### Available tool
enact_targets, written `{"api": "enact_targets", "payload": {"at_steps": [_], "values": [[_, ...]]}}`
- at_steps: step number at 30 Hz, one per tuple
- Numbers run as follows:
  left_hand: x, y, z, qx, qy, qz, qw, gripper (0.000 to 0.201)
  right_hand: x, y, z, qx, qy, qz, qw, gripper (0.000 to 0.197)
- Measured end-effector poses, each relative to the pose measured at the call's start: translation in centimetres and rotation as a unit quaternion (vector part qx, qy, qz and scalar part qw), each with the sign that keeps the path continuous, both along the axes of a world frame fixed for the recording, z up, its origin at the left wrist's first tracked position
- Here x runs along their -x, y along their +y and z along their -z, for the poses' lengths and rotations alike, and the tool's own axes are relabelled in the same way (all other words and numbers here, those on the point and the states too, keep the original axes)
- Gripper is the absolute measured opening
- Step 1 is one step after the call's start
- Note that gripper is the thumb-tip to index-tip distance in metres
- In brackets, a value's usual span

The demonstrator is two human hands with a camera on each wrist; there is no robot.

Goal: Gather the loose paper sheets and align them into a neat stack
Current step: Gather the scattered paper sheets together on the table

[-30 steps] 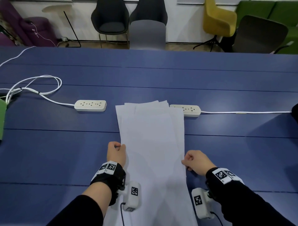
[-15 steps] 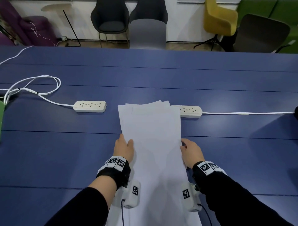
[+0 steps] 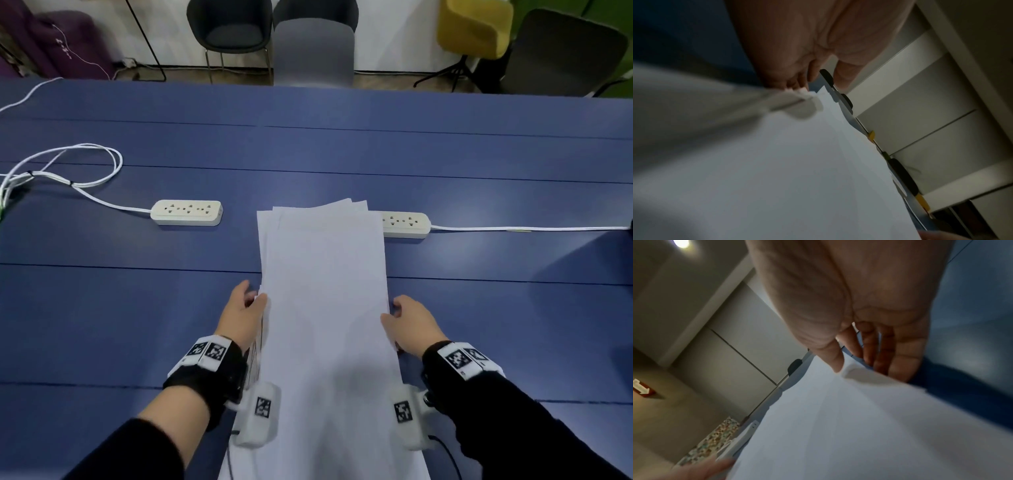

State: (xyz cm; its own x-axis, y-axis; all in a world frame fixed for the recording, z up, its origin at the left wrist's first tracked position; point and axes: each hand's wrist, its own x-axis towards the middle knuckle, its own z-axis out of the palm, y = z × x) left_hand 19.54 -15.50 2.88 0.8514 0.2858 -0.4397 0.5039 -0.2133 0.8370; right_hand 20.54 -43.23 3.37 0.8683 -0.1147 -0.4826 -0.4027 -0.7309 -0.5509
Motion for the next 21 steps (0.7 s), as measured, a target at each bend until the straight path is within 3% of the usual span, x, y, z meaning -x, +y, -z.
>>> {"api": "enact_targets", "payload": {"at_steps": [3, 5, 7, 10, 13, 18, 21], "values": [[4.1, 2.5, 0.8, -0.055, 0.045, 0.031, 0.997, 0.037, 3.5, -2.2, -0.6, -0.052, 0.072, 0.051, 0.995, 0.013], [7.0, 3.7, 0.7, -0.087, 0.086, 0.085, 0.989, 0.018, 6.2, -3.0, -1.0, -0.048, 0.103, 0.032, 0.993, 0.009], [9.3, 3.9, 0.4, -0.097, 0.097, 0.126, 0.982, 0.006, 8.3, -2.8, -1.0, -0.011, 0.083, -0.009, 0.996, 0.008], [10.6, 2.9, 0.5, -0.141, 0.068, 0.155, 0.975, 0.008, 10.2, -1.8, -0.2, -0.033, 0.04, 0.024, 0.998, 0.011], [10.7, 2.0, 0.7, -0.165, 0.04, 0.118, 0.978, 0.008, 10.9, -1.0, 0.1, -0.042, 0.009, 0.058, 0.997, 0.012], [11.1, 1.7, 0.6, -0.158, 0.032, 0.067, 0.985, 0.017, 11.4, -2.0, -0.2, 0.023, 0.011, 0.046, 0.999, 0.013], [11.7, 1.8, 0.1, -0.211, 0.029, 0.1, 0.972, 0.021, 11.7, -2.4, -0.5, 0.02, 0.025, 0.043, 0.999, 0.024]]}}
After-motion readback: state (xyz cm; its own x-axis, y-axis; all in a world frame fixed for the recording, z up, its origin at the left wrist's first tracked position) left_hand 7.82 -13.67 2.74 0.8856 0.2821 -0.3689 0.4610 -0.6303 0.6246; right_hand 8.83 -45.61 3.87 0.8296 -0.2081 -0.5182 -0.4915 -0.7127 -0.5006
